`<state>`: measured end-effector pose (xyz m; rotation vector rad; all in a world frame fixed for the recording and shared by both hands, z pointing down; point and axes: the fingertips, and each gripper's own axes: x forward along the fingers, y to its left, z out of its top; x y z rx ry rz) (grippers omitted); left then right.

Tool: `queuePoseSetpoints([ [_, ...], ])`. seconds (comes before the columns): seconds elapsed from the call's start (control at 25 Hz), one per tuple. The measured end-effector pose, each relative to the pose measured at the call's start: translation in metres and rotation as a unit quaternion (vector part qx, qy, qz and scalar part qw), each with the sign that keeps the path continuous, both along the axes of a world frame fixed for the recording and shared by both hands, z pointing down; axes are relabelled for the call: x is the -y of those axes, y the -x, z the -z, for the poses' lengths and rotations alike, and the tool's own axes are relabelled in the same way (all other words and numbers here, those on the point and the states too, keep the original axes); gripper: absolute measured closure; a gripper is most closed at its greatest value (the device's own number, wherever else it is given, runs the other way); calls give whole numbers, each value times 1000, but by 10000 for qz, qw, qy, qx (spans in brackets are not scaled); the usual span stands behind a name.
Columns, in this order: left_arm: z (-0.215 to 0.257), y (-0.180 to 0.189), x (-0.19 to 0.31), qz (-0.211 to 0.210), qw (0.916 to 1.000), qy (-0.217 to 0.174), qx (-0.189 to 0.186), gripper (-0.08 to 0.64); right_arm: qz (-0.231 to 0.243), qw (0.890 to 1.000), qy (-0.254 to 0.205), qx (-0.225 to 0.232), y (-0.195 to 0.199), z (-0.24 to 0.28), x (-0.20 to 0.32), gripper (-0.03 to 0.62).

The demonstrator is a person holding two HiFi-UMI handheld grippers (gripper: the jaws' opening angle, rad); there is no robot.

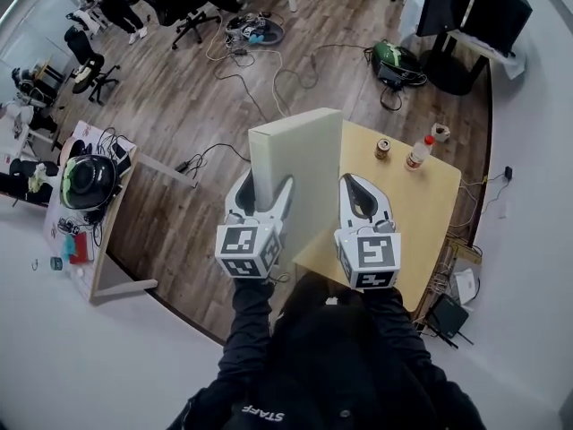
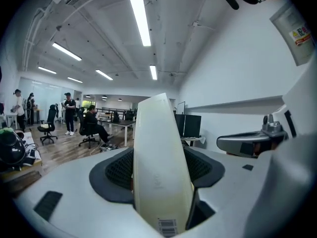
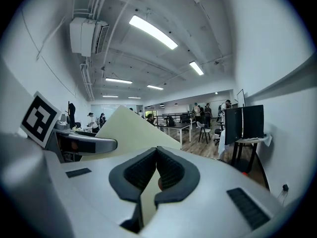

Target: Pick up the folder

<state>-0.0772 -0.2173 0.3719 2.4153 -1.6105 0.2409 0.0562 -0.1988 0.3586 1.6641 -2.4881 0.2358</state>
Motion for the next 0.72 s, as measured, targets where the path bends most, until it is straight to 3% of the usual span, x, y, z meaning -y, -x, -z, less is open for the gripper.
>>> queuePoseSetpoints([
  [0.72,34,-41,-46,151,9986,-443,250,226,-203,9990,-406,51,-53,28,-49,569],
])
